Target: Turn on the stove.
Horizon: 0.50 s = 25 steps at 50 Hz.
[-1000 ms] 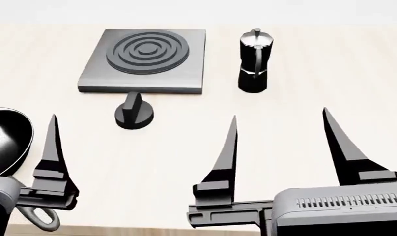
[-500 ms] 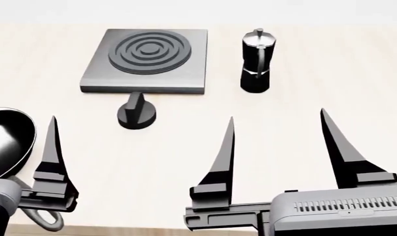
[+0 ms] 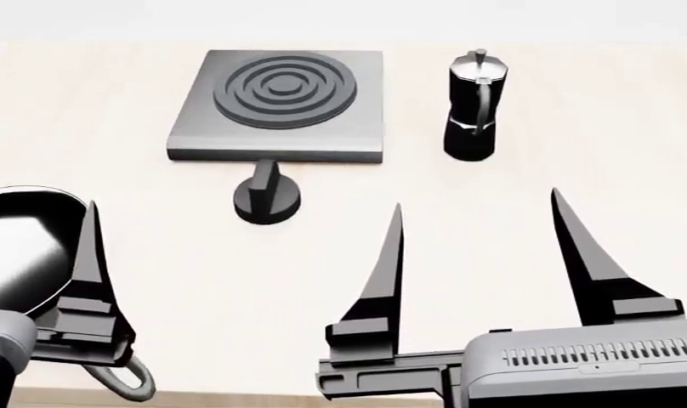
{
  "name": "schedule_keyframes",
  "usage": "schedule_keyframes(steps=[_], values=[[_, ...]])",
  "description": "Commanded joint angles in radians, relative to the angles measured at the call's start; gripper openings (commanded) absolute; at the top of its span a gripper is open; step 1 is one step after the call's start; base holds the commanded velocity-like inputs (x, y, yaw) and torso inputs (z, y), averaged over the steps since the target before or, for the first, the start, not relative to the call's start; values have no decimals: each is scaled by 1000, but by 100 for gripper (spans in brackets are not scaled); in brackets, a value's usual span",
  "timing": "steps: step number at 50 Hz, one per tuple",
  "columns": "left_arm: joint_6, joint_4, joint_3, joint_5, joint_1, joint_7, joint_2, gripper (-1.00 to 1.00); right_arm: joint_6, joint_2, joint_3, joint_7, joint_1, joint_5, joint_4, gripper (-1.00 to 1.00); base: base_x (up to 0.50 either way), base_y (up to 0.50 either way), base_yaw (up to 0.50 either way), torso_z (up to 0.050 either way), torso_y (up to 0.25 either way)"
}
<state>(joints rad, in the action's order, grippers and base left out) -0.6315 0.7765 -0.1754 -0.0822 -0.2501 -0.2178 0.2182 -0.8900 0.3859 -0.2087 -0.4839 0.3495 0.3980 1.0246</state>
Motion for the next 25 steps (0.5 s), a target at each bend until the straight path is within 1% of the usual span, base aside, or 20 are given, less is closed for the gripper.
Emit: schedule_keyframes(steps=[1,25], values=[[-2,6,-1,-9,0,-7,5,100,11,12,-9,-18,2,14,-3,100,0,160,0,0,0],[1,-3,-8,-14,-3,-24,17,100,20,32,-28,-47,13,39,-8,100,0,163,0,0,0]])
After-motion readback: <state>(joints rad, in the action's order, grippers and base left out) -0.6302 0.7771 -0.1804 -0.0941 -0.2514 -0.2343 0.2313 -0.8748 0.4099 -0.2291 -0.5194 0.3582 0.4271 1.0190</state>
